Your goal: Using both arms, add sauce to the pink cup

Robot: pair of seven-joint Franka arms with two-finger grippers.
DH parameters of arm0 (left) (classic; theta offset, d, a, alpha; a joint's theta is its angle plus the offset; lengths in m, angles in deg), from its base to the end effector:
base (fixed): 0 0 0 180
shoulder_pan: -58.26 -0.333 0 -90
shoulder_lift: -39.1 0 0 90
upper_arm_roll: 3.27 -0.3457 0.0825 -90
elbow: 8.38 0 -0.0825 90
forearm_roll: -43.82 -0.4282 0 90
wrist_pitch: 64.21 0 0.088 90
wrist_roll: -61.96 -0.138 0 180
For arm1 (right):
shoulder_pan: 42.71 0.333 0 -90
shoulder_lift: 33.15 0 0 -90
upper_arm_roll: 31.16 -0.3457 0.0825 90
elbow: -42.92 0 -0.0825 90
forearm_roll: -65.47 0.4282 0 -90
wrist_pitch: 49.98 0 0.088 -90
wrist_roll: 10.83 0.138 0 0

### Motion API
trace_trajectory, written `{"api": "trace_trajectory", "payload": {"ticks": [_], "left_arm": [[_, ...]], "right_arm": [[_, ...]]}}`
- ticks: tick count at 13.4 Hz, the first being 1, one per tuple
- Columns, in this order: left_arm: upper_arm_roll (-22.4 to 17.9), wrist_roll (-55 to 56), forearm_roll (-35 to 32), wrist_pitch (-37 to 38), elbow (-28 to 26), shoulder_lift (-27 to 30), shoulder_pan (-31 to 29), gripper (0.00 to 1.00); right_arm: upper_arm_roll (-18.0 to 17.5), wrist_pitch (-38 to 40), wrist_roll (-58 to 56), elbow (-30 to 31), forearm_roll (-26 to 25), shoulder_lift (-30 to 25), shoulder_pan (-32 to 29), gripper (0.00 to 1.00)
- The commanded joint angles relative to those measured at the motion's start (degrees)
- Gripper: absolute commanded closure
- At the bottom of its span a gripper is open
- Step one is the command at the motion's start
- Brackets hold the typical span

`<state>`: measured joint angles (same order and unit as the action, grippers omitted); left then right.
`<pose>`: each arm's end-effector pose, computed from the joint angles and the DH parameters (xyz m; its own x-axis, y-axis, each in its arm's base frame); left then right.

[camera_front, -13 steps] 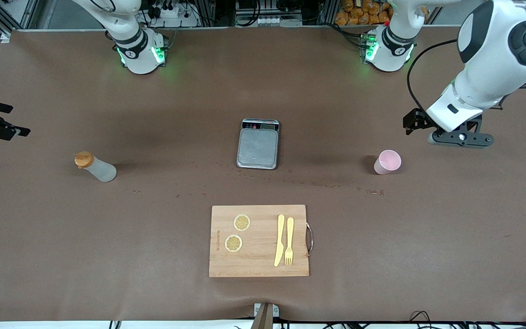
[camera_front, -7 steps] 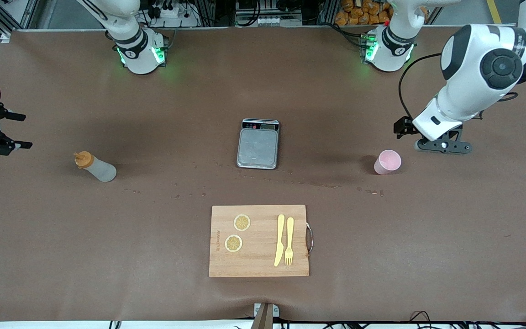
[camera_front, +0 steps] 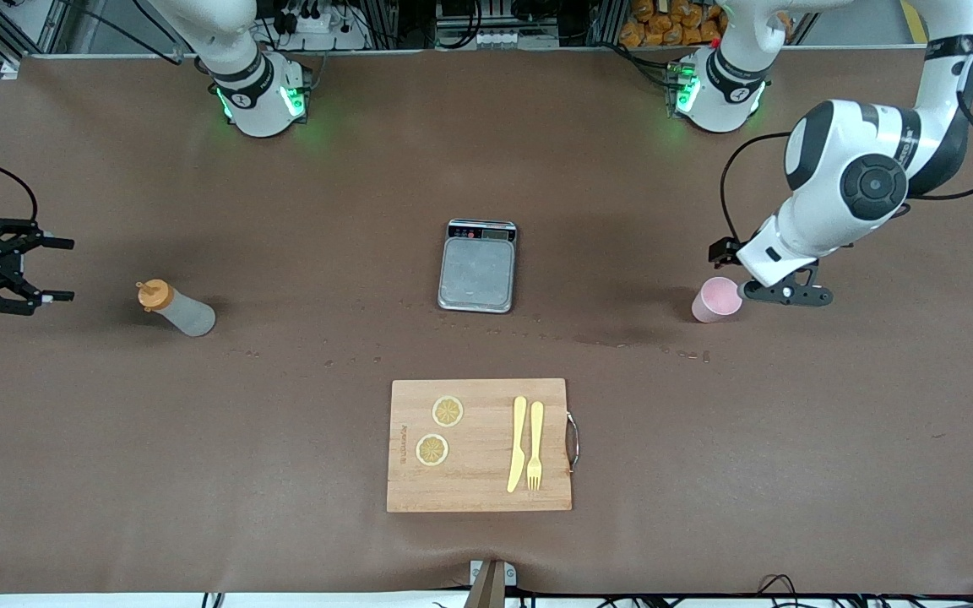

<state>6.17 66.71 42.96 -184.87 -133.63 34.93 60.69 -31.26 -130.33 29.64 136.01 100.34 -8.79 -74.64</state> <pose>0.5449 -0.1134 0.3144 0.9799 -0.1306 -0.1508 -0.1339 -0.9909 -0.0122 0.5851 -0.2619 0.3507 0.1369 -0.6254 -0.7682 -0.9798 -0.1995 -0.0123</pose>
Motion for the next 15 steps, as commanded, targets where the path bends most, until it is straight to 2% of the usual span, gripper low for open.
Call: {"api": "trace_trajectory", "payload": {"ticks": [1,5,12,14,15], "left_arm": [[0.14,-0.54,0.33,-3.86,-0.08,-2.23,-1.11,0.0],[0.22,-0.54,0.16,-6.32,0.53,-5.4,-3.13,0.0],[0.13,-1.51,-0.02,-11.87,1.06,-13.48,-4.54,0.0],[0.31,-1.51,-0.02,-11.87,3.16,-16.64,-4.54,0.0],[0.31,-1.42,0.07,-11.87,4.3,-18.22,-4.28,0.04]], "right_arm": [[-0.96,0.37,1.19,-1.68,5.98,5.24,-4.08,0.0],[-0.96,0.28,0.49,-2.47,11.09,12.01,-6.47,0.0],[-1.05,-1.21,-1.7,-2.74,11.62,18.87,-6.64,0.0],[-1.05,-1.39,-3.9,-2.74,11.88,20.63,-6.47,0.0],[-1.05,-1.39,-3.91,-2.74,12.76,20.99,-6.21,0.0]]}}
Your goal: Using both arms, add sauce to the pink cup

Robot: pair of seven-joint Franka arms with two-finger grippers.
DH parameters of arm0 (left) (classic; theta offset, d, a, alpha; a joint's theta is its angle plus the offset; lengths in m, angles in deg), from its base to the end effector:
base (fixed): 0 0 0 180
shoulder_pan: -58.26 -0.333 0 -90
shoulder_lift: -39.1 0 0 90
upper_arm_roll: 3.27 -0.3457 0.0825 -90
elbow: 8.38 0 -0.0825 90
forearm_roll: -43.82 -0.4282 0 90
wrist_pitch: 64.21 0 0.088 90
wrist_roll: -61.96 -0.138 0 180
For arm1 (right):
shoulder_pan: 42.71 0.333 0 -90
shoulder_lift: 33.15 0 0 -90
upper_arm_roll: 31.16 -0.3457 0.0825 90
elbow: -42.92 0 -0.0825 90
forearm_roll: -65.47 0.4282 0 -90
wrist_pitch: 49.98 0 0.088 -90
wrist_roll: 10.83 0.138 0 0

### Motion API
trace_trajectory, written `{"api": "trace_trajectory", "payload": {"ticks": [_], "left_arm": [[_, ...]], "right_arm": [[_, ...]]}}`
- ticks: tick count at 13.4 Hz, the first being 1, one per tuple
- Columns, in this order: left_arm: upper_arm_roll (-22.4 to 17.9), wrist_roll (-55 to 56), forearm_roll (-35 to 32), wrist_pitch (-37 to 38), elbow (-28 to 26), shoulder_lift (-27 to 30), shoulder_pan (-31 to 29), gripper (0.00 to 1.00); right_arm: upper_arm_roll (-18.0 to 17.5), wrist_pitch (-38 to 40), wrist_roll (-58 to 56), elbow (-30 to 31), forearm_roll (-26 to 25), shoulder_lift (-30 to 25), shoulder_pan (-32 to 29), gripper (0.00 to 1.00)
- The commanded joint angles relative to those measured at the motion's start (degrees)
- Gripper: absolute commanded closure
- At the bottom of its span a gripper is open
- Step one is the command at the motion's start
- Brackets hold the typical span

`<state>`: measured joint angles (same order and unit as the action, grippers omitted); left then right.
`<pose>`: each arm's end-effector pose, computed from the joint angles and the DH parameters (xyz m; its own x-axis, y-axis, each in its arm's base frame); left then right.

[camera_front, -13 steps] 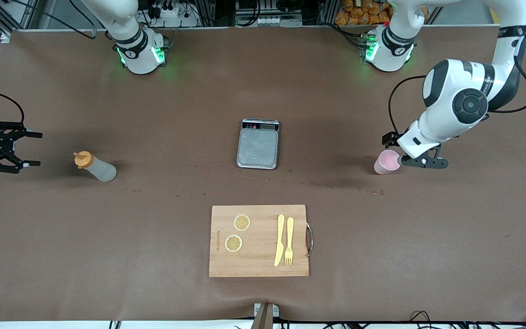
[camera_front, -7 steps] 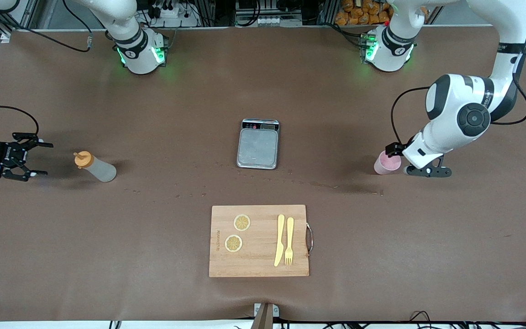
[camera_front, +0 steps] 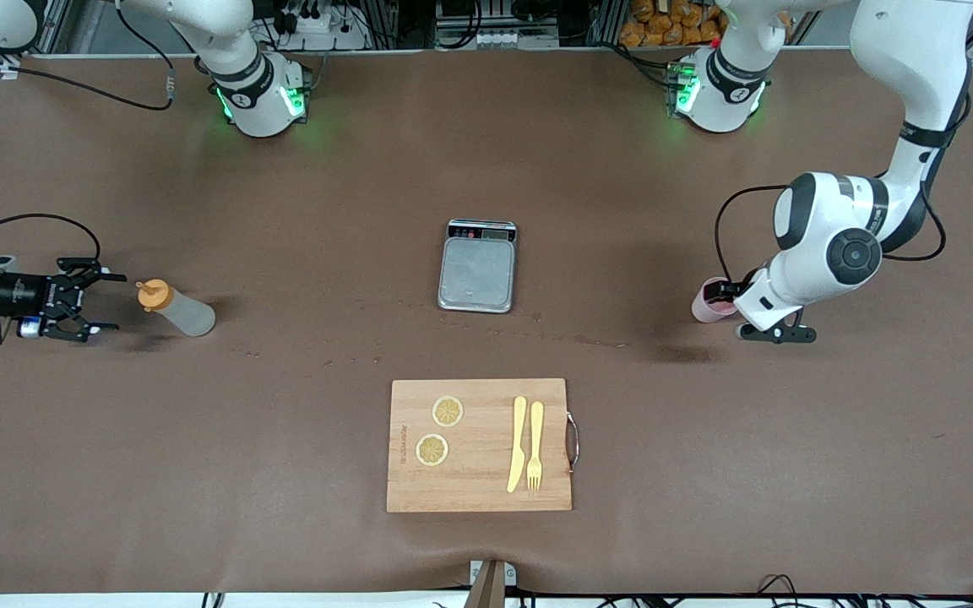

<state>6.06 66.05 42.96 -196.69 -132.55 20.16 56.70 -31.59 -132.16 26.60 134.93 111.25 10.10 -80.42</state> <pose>0.5694 -0.0796 0.1909 0.9805 -0.0730 -0.1824 -0.0686 -0.9972 0.0306 0.5669 -0.2981 0.1612 -0.0559 -0.3874 -0.9202 -0.9979 -0.0093 0.0646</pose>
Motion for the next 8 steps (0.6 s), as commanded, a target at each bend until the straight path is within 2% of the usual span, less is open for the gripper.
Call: {"api": "trace_trajectory", "payload": {"ticks": [1,2,3,8], "left_arm": [[0.42,-0.76,0.07,-0.05,3.4,-3.91,-0.1,0.34],[0.42,-0.85,0.07,0.12,3.32,-3.91,-0.28,0.73],[0.42,-1.02,-0.02,0.38,3.14,-3.91,-0.54,1.0],[0.42,-2.87,0.07,0.82,2.88,-2.6,-0.54,1.0]], "right_arm": [[-0.63,0.1,-0.95,-1.57,2.38,2.54,-0.17,0.0],[-0.71,-0.78,-0.96,-1.57,2.47,3.07,-0.17,0.0],[-0.71,-1.74,-1.04,-1.57,2.47,3.59,-0.17,0.0],[-0.8,-1.49,-3.06,-1.13,2.38,5.0,0.97,0.0]]}}
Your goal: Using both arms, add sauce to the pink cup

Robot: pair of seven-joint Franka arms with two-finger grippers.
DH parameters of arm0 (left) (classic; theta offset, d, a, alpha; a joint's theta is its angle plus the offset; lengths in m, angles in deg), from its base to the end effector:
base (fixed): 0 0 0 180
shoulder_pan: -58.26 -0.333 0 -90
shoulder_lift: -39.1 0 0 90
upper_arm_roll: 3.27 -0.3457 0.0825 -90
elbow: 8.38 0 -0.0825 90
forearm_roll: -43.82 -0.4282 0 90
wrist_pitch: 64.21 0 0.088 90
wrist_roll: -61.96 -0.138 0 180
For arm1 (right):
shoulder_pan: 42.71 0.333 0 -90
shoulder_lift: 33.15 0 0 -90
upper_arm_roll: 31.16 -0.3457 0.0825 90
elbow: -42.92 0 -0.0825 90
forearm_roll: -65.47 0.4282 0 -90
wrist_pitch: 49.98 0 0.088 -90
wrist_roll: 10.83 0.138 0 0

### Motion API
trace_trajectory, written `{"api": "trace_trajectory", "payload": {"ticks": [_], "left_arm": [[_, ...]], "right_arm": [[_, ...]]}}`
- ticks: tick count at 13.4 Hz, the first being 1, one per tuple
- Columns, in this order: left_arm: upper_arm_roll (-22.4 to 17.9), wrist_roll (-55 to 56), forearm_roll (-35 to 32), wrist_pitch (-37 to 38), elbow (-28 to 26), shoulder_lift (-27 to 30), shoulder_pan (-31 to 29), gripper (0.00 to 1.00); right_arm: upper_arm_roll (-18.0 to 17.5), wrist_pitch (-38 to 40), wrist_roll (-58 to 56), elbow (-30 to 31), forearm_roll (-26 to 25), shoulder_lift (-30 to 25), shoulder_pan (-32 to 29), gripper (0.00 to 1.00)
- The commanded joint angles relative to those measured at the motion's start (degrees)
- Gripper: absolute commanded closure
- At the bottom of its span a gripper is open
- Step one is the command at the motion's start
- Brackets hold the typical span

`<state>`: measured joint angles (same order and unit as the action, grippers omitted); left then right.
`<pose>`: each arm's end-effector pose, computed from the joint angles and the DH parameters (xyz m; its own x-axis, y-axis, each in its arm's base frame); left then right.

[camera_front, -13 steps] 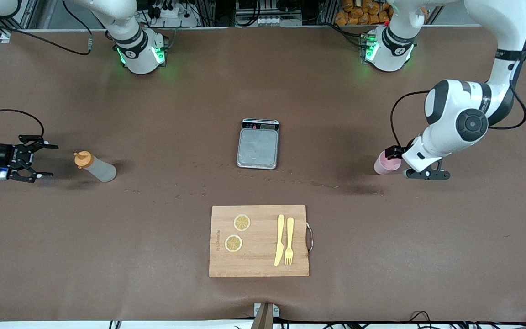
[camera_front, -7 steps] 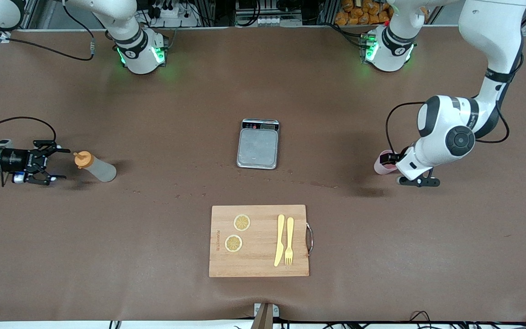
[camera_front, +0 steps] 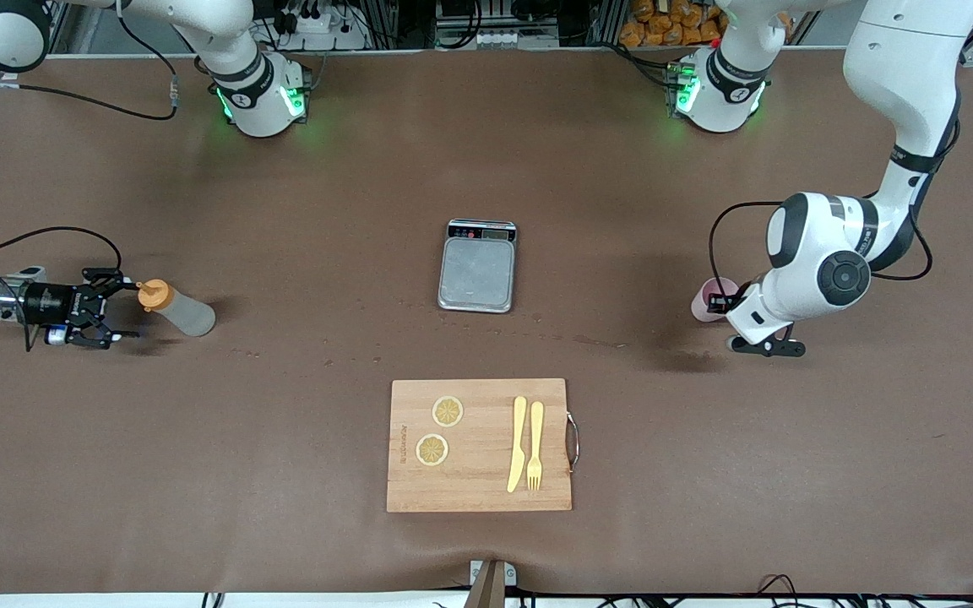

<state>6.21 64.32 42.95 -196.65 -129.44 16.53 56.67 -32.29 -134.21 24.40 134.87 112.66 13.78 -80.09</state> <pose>0.5838 -0.0829 0.1754 0.9762 -0.1038 -0.1904 -0.0967 -0.9942 0.0464 0.5685 -0.2850 0.1213 -0.0504 -0.3592 -0.9319 -0.9985 -0.0039 0.0555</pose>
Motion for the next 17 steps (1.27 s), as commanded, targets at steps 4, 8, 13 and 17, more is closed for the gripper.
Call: {"api": "trace_trajectory", "payload": {"ticks": [4,8,13,17], "left_arm": [[0.36,-1.22,-0.02,3.24,-0.06,5.6,-0.52,1.0],[0.45,-1.13,0.86,3.33,0.29,9.39,-0.52,1.0],[5.27,3.15,10.43,3.33,3.54,11.84,-0.26,1.0],[15.54,18.69,10.53,3.33,7.14,11.86,-0.08,1.0]], "right_arm": [[-0.1,0.91,-1.74,-0.63,0.89,2.11,2.93,0.0],[-0.1,1.08,-2.96,-0.54,0.81,2.9,4.07,0.0],[-0.1,1.34,-4.2,-0.28,0.72,3.34,5.65,0.0],[-0.1,2.05,-4.2,-0.36,0.63,3.34,5.57,0.45]]}}
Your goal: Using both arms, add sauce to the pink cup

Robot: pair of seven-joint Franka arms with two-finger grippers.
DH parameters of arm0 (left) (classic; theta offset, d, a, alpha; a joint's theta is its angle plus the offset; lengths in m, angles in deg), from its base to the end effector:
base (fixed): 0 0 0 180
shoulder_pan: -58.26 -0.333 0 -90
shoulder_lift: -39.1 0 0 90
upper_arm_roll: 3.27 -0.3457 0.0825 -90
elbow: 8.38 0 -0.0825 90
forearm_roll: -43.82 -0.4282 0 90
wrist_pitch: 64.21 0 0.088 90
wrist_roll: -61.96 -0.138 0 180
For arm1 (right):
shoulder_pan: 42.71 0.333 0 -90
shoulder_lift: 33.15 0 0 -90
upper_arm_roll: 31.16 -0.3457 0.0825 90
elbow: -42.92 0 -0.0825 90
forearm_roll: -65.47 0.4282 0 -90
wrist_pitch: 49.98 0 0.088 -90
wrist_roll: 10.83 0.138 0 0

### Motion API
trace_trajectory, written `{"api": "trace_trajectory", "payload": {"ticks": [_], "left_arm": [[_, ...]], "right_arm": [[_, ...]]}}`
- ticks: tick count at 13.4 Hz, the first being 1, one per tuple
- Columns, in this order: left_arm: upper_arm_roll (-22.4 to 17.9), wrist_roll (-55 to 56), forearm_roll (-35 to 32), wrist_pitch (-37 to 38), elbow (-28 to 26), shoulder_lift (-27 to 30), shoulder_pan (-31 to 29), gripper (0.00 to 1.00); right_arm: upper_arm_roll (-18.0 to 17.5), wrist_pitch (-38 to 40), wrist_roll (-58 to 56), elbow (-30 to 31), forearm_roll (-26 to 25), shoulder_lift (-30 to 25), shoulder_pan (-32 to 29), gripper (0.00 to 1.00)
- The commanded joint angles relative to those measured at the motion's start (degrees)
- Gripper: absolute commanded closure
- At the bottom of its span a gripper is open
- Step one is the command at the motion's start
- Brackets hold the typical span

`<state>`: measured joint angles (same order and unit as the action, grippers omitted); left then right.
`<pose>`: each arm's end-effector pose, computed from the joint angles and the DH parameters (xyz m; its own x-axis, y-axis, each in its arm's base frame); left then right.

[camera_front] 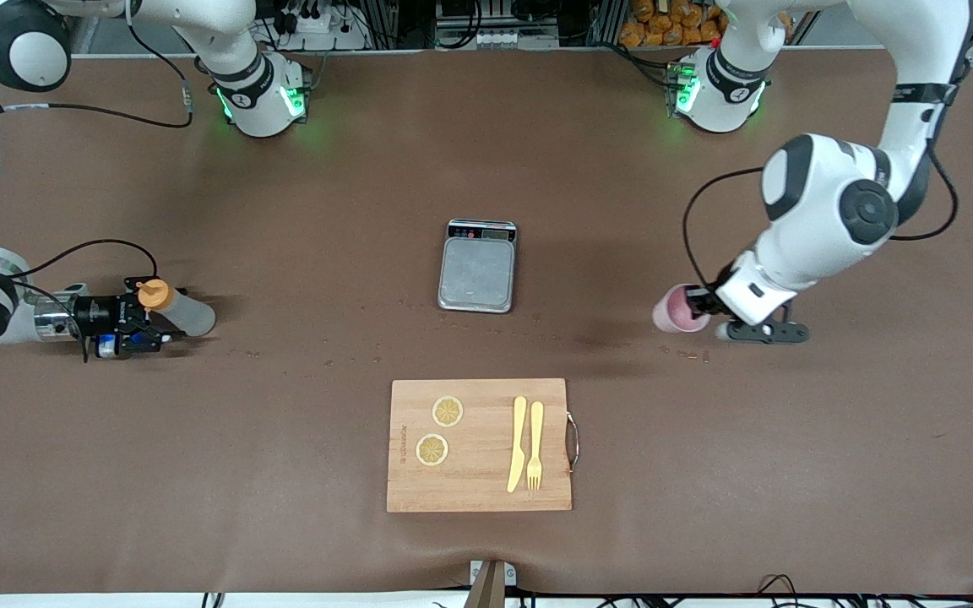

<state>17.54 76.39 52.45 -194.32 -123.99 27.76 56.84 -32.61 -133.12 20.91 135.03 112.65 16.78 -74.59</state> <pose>0.5995 -0.2139 0.3403 0.9998 0.0163 0.0059 0.0148 -0.9802 0.1975 0.5818 -0.2172 0.0902 0.0018 -0.3097 -0.9508 -0.9899 -0.1353 0.0422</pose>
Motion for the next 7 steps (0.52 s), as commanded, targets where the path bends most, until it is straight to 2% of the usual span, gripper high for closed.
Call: {"api": "trace_trajectory", "payload": {"ticks": [1,2,3,5,7], "left_arm": [[6.67,10.4,1.03,1.0,2.57,-0.16,0.1,1.0],[8.87,13.57,1.03,1.0,3.37,-1.56,0.63,1.0],[10.55,16.21,0.95,1.0,4.07,-2.8,2.46,1.0],[10.83,21.67,0.51,0.91,7.31,-6.22,8.78,1.0],[10.74,25.45,0.16,0.82,12.66,-12.01,14.14,1.0]], "right_arm": [[0.22,0.97,-0.62,-0.79,0.63,0.25,-0.02,0.53],[0.22,0.97,-0.27,-0.96,0.63,0.25,-0.11,0.6],[0.22,0.97,-0.09,-1.05,0.63,0.25,-0.02,0.63],[0.22,0.88,-0.09,-1.23,0.72,0.25,0.06,0.63],[0.22,0.97,0.26,-1.67,0.55,-0.1,0.07,0.63]]}}
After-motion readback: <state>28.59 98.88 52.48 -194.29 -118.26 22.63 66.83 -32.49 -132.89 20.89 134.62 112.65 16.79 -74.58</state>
